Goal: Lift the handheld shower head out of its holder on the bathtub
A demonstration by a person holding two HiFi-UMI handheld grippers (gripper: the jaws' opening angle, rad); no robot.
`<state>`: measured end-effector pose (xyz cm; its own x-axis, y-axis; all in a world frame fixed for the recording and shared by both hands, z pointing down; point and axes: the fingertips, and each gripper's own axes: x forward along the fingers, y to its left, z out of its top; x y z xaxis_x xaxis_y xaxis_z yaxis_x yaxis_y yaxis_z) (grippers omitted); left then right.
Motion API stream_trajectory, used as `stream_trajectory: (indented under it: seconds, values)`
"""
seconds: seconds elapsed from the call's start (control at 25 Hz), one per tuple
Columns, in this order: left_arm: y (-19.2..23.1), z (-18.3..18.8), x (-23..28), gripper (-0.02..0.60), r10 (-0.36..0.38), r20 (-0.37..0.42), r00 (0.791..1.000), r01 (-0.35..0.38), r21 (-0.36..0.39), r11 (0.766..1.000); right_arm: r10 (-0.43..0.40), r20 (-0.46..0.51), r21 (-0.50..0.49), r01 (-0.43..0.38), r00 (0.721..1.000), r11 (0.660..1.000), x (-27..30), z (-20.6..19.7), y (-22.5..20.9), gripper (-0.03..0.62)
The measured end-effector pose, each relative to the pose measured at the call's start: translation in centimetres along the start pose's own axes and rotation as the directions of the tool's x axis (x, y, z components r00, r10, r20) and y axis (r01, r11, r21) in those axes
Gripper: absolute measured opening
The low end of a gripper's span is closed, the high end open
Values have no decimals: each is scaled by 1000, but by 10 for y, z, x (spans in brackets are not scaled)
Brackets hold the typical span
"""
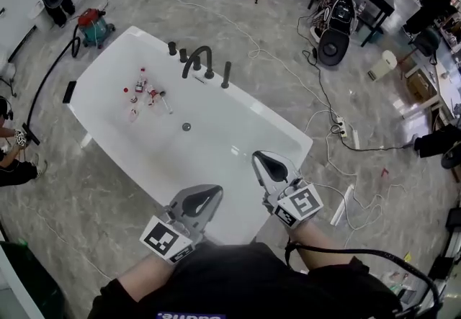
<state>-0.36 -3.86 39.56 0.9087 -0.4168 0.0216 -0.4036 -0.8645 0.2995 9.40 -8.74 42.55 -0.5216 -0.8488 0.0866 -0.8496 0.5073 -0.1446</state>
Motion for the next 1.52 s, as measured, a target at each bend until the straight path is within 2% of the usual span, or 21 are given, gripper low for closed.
stream_trajectory:
  seconds: [0.44,0.72,1.12,1.52]
  values:
    - [23,-8,32,0,41,-2,999,-41,-18,999,28,-10,25,-28,1000,999,68,-6,-69,42]
    - [52,-19,25,0,87,-16,996,-88,-57,994,11,-92,47,-7,996,999,134,-44,-112,117]
    - [96,-36,14,0,148,-62,987,-153,-79,985,-36,-156,67,47,987,997,216,-84,-168,163]
    - [143,-50,-2,0,201,-88,976,-209,-83,974,-87,-268,67,109,959,992,297,-148,-240,192]
